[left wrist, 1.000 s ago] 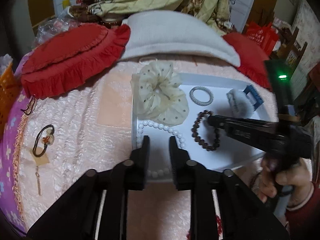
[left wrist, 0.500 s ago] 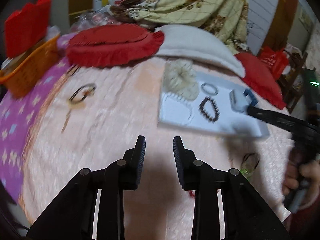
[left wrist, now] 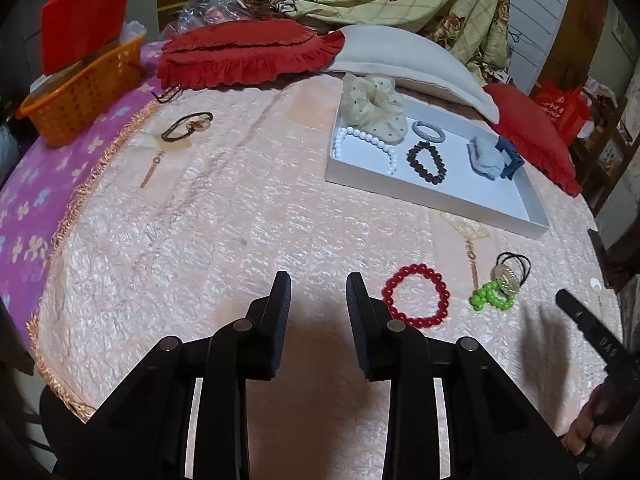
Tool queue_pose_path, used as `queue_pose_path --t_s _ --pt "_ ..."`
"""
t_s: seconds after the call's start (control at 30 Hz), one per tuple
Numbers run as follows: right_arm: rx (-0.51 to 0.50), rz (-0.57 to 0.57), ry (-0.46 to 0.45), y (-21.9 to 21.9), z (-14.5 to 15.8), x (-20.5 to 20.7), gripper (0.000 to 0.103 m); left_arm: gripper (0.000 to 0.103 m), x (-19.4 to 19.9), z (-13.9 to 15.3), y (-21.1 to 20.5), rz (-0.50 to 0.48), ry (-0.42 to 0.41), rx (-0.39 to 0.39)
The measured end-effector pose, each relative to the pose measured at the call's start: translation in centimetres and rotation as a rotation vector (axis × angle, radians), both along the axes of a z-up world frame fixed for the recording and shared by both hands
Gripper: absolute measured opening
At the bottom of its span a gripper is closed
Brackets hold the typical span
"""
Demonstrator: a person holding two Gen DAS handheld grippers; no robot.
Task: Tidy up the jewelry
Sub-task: 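Move the right tool to the black hair ties and green beads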
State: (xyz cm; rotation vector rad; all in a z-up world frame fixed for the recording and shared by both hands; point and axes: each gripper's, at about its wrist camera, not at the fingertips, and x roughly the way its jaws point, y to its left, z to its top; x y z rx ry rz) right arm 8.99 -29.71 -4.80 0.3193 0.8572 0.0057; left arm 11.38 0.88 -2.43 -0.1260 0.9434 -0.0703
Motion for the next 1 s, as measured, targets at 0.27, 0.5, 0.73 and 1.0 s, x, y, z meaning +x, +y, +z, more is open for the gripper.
queue_pose_path --t_s 0.27,0.5,0.73,1.0 --pt "0.017 0.064 0.026 1.2 -0.9 -0.6 0.031 0.028 -0.4 -0.9 -1.0 -0.032 0.028 0.032" --pt "-0.015 0.155 -0.001 2.7 -0.8 1.5 0.031 0.028 -0.1 -2.2 -2.0 -0.072 0.071 0.036" --pt "-0.118 0.192 0.066 3.5 -2.9 5.8 0.023 0.028 0.1 -2.1 -2.1 -0.077 0.066 0.041" --pt "-0.063 0.219 0.073 3.2 -3.7 6.0 0.012 0.028 0.8 -2.6 -1.9 -0.073 0.097 0.016"
